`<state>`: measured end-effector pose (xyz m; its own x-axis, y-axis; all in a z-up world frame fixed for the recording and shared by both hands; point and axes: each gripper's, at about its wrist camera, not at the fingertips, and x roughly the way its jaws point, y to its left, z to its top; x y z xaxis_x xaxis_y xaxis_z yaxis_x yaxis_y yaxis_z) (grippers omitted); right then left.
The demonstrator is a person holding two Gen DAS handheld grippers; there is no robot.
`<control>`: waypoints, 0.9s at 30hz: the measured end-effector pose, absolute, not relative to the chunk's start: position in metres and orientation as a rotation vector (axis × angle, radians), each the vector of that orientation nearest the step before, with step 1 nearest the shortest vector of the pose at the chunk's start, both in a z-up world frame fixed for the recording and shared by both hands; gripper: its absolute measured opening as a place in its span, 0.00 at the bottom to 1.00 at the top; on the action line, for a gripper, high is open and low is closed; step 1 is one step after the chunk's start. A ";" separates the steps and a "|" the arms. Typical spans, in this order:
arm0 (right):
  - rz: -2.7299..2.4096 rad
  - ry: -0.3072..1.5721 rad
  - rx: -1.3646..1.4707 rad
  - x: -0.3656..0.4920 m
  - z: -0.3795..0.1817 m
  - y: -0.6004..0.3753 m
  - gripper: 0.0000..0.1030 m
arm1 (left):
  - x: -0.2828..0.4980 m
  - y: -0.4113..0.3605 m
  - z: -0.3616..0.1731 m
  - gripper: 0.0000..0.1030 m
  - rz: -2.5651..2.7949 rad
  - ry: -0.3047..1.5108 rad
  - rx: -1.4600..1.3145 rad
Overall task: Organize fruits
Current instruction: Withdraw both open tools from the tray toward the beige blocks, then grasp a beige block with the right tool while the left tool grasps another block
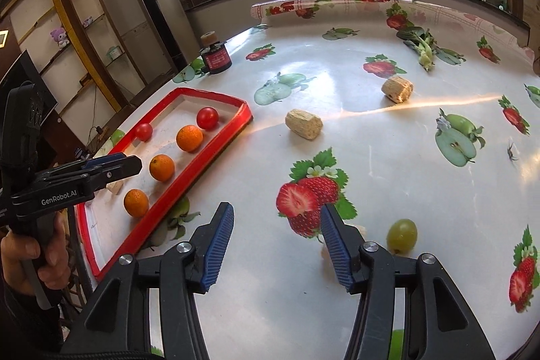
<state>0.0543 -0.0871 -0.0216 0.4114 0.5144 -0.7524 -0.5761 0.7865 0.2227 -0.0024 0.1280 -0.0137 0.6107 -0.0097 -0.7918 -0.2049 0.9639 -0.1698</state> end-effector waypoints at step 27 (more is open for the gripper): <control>0.588 0.945 -0.040 0.053 -0.040 -0.153 0.54 | 0.043 0.055 -0.019 0.48 -0.018 0.956 -0.186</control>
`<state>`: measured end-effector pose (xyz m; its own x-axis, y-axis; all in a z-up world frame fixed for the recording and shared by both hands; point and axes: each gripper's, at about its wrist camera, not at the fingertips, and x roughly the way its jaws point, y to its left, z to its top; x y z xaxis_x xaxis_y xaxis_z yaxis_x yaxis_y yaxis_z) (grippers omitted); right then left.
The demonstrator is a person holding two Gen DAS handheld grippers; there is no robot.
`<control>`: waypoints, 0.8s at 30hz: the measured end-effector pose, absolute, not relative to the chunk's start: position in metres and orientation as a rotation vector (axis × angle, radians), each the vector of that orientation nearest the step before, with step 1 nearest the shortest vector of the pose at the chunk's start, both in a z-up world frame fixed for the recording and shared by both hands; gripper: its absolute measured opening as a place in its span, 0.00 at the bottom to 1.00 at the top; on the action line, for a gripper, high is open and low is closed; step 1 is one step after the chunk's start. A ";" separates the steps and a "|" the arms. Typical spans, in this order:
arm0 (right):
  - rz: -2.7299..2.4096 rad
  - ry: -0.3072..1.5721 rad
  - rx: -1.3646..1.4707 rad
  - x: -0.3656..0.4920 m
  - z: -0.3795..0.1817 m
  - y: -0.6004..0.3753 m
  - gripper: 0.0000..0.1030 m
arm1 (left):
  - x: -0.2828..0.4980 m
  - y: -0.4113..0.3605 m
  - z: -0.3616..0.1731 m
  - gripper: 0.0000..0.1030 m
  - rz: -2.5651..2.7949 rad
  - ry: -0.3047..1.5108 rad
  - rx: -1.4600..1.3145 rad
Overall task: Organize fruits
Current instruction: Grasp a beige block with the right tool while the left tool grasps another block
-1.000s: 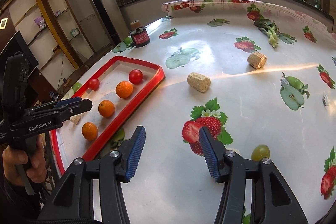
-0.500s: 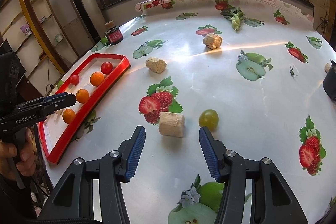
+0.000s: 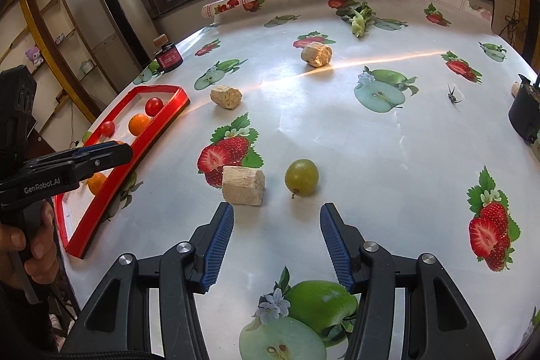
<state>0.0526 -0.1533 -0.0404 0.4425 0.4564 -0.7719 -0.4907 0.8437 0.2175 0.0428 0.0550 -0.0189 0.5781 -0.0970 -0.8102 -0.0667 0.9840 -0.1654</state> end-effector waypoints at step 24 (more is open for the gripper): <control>0.668 0.977 -0.085 0.082 -0.063 -0.107 0.33 | 0.170 0.029 -0.063 0.41 -0.014 1.023 -0.093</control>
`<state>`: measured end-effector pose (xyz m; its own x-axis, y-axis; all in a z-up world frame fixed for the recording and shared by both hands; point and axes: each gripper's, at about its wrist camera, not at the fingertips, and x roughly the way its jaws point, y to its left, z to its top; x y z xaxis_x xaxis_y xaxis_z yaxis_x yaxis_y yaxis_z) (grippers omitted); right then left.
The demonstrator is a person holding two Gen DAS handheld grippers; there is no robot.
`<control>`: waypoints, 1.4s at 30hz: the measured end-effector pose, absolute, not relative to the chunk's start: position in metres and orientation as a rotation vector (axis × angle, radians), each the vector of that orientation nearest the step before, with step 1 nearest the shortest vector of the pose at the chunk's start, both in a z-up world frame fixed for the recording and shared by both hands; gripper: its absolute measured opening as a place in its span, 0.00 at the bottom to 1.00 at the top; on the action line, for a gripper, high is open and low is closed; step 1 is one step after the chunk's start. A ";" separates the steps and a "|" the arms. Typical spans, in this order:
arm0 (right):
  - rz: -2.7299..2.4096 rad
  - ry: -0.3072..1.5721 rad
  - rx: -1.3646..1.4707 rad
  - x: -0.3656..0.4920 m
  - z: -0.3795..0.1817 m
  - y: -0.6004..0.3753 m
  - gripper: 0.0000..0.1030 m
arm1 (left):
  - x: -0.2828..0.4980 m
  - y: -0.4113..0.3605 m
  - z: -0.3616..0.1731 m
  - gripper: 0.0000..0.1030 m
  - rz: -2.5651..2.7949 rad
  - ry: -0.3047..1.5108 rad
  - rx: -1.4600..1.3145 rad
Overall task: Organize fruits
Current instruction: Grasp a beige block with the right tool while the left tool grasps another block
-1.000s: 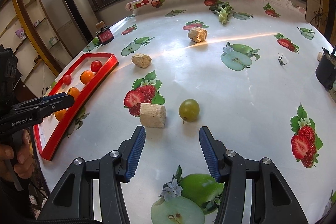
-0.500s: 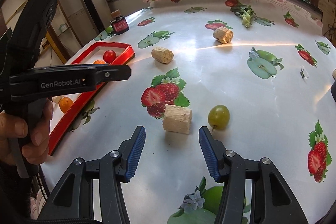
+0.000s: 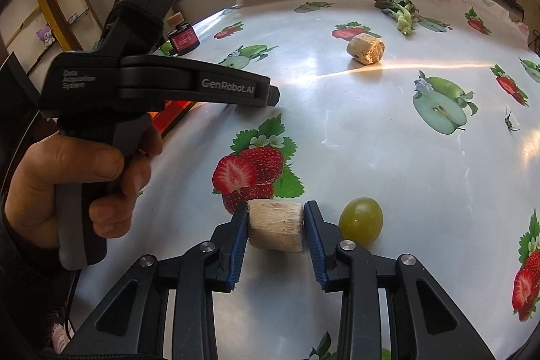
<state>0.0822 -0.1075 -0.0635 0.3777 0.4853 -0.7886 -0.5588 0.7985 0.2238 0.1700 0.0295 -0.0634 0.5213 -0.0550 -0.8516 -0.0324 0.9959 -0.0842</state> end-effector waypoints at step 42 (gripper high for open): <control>0.677 0.879 -0.054 0.033 -0.020 -0.123 0.33 | 0.020 0.046 -0.009 0.35 -0.001 0.884 -0.166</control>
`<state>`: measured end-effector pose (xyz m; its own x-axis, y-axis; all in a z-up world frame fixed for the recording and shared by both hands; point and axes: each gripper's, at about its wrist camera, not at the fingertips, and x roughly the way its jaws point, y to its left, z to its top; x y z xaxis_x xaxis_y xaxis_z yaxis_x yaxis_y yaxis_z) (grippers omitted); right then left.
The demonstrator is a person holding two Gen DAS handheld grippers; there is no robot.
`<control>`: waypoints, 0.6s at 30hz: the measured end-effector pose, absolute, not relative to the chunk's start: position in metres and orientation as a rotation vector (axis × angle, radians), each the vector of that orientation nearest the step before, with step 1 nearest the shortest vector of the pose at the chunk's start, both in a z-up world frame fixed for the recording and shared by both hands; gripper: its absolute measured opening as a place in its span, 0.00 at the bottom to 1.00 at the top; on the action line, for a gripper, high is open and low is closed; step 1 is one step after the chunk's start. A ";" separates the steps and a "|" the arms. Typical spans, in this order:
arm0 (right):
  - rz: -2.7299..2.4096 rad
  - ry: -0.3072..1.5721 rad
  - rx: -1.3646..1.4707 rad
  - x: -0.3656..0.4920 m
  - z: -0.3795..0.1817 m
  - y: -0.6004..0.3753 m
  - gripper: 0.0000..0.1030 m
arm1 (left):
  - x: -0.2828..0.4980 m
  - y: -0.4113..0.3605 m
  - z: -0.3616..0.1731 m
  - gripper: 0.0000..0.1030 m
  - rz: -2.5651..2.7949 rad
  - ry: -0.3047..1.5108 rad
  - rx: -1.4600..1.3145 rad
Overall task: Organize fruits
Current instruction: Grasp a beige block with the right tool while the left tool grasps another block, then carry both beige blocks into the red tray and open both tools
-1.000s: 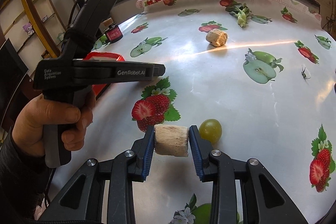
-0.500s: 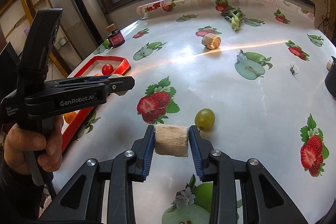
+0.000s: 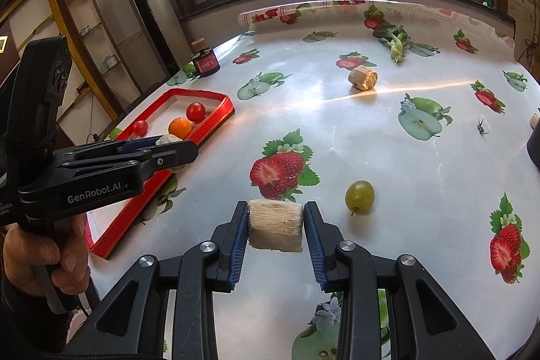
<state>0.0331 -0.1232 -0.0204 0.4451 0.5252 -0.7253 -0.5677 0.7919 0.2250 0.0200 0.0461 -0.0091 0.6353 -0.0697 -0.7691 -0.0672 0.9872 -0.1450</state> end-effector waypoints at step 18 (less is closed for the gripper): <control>0.754 0.835 -0.108 0.017 -0.002 -0.083 0.33 | -0.025 0.080 -0.012 0.35 0.077 0.870 -0.191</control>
<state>0.0168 -0.0828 -0.0016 0.4319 0.5627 -0.7049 -0.6435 0.7398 0.1963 -0.0254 0.0797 -0.0121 0.6433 -0.0102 -0.7656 -0.1449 0.9802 -0.1348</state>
